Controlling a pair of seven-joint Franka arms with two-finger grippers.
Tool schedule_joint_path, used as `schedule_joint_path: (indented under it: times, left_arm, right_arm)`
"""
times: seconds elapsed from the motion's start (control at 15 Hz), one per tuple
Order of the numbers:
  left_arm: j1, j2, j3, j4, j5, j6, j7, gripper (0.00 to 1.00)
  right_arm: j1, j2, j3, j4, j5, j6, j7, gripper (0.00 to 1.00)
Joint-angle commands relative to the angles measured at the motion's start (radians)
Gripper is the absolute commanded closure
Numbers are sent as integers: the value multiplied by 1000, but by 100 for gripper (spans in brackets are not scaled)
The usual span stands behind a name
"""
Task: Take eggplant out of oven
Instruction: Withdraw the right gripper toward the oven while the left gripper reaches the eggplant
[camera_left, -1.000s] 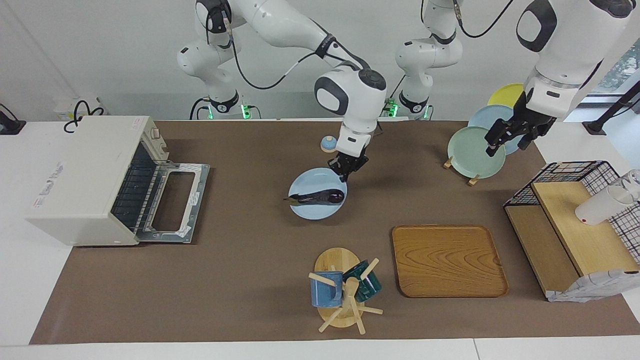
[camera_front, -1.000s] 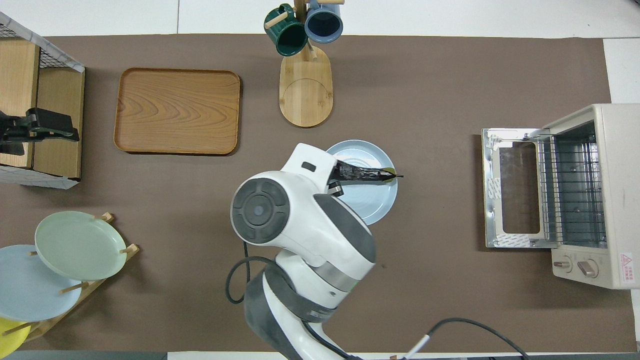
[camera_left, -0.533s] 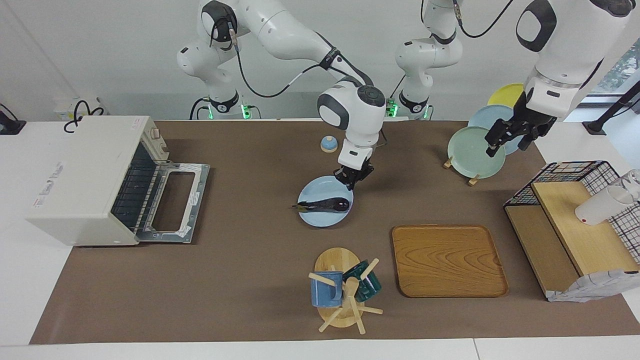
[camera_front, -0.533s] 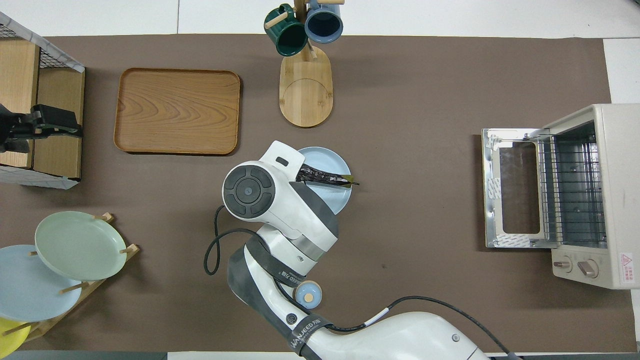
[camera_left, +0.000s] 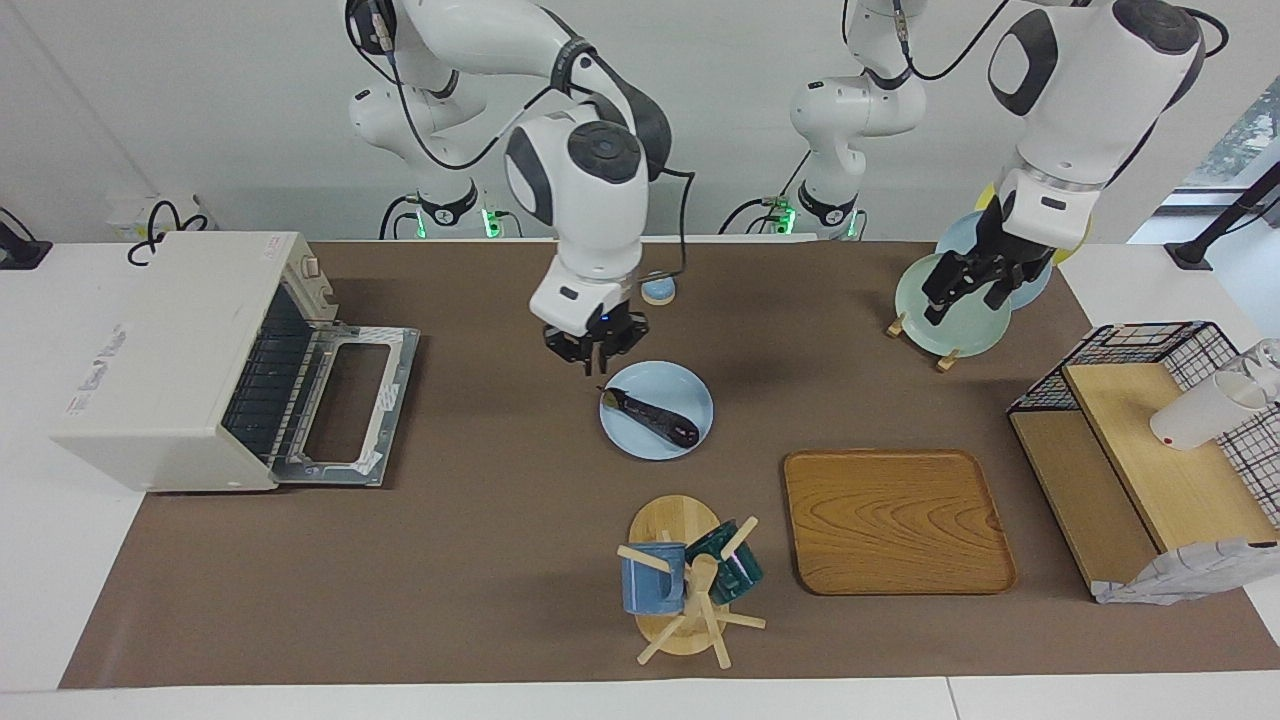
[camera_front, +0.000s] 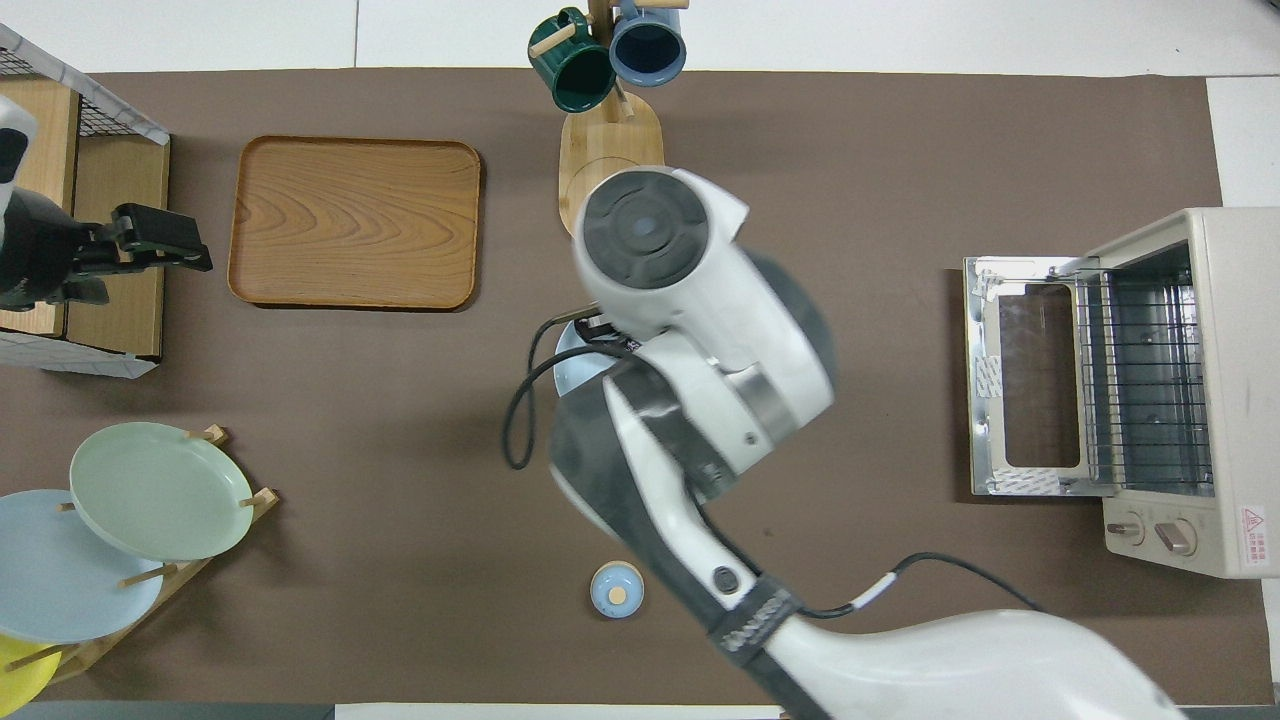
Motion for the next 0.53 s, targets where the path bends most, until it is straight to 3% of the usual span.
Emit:
schedule_joint_path:
  times: [0.0, 0.27, 0.47]
  left_arm:
    - [-101, 34, 9, -25, -12, 63, -195, 0]
    - [-277, 129, 11, -53, -12, 197, -543, 0]
    - [-403, 203, 12, -92, -12, 314, -775, 0]
  right_arm:
    - [-84, -65, 15, -167, -47, 21, -73, 100]
    - [-202, -154, 15, -430, -92, 174, -129, 100]
    - [-262, -214, 15, -652, -115, 401, -140, 100]
